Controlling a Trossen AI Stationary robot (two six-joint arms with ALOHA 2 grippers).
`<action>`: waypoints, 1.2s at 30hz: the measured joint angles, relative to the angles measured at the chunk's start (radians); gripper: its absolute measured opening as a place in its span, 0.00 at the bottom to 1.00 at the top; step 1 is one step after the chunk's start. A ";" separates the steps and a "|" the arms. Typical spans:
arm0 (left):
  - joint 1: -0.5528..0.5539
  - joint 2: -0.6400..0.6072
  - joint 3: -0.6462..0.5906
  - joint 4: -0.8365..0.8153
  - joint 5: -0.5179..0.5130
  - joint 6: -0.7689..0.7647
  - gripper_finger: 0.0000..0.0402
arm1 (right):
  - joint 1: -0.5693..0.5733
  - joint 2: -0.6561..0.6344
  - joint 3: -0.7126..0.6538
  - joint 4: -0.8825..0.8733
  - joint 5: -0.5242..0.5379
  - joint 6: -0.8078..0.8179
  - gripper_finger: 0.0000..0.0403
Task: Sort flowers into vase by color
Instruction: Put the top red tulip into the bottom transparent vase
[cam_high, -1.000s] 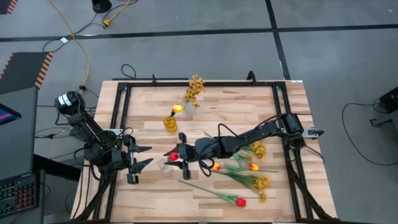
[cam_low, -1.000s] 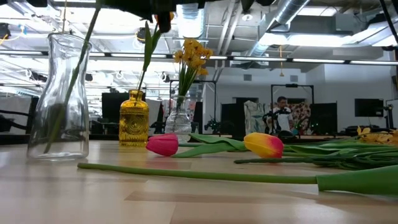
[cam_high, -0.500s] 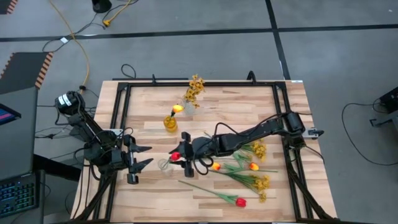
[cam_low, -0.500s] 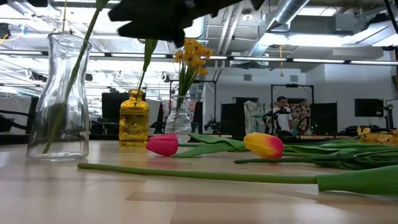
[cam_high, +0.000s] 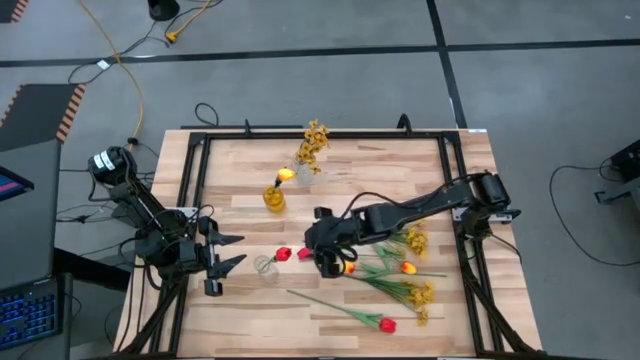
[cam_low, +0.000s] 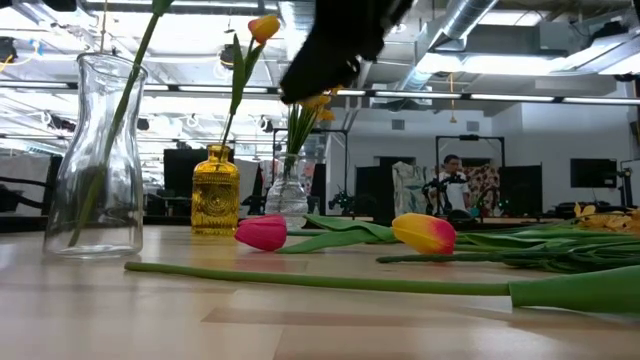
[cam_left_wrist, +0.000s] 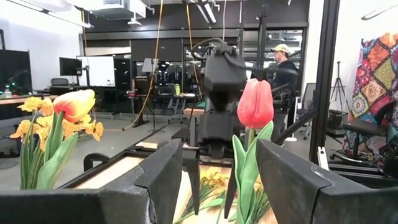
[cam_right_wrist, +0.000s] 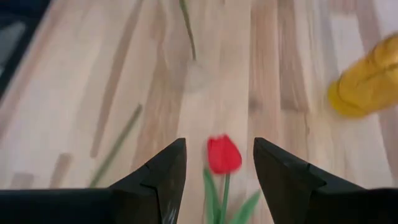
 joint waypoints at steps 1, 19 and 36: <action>0.000 0.000 0.000 -0.001 0.000 0.000 0.48 | 0.000 0.006 0.000 -0.015 0.000 0.000 0.53; 0.000 0.000 0.000 -0.024 0.003 -0.029 0.48 | -0.041 0.198 -0.015 -0.007 -0.009 -0.051 0.53; 0.000 0.000 0.000 -0.045 0.000 -0.050 0.48 | -0.054 0.254 -0.015 -0.003 -0.009 -0.053 0.41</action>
